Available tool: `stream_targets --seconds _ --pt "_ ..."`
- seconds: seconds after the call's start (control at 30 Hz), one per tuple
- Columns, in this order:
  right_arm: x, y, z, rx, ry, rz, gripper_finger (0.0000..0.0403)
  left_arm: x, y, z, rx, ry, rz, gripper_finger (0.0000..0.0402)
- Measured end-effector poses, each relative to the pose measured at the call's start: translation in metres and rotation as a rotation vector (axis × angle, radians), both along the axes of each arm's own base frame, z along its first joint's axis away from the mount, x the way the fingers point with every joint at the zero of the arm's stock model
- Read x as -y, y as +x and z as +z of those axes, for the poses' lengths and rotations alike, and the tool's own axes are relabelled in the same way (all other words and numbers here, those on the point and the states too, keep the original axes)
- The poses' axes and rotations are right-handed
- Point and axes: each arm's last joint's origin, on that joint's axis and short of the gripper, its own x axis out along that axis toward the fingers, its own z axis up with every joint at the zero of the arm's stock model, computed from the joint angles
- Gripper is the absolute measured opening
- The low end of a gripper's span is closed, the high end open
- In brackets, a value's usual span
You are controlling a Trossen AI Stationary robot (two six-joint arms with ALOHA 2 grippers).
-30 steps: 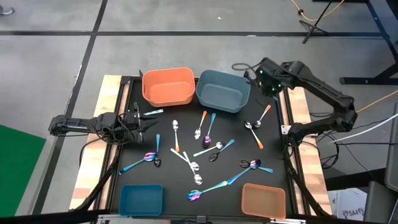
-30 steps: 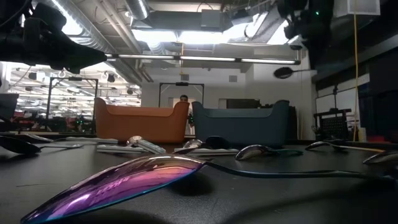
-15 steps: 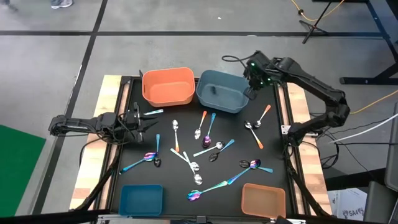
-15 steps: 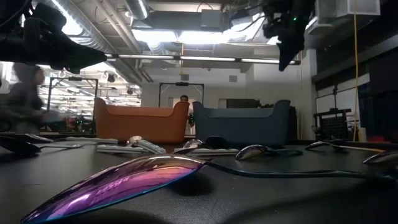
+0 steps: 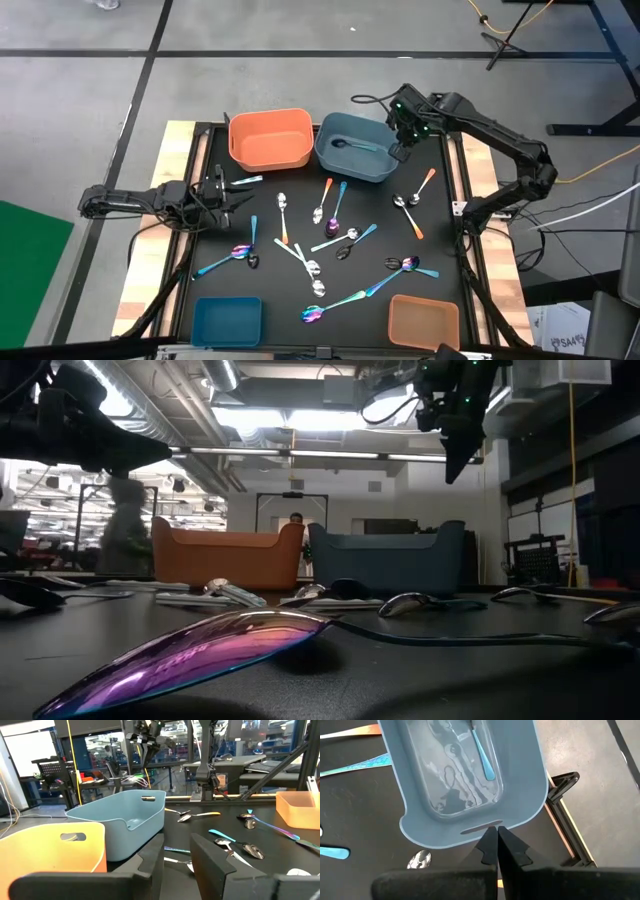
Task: Sort silverware by color (type)
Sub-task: Put the white patterned spoon into the top orange bin
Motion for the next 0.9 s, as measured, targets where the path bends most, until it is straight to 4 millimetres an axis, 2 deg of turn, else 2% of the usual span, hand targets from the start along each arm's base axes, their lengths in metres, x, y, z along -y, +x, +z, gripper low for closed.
stream_targets --seconds 0.5,0.63,0.9 --pt "0.0 0.0 0.0 0.0 0.001 -0.001 0.0 0.0 0.0 0.001 0.011 -0.001 0.0 0.0089" --pt "0.0 0.0 0.0 0.001 0.001 -0.002 0.0 0.0 0.0 0.007 0.07 -0.004 0.005 0.0089" --pt "0.0 0.0 0.0 0.003 0.0 -0.003 0.0 -0.004 -0.004 0.019 0.215 -0.076 0.141 0.0089"
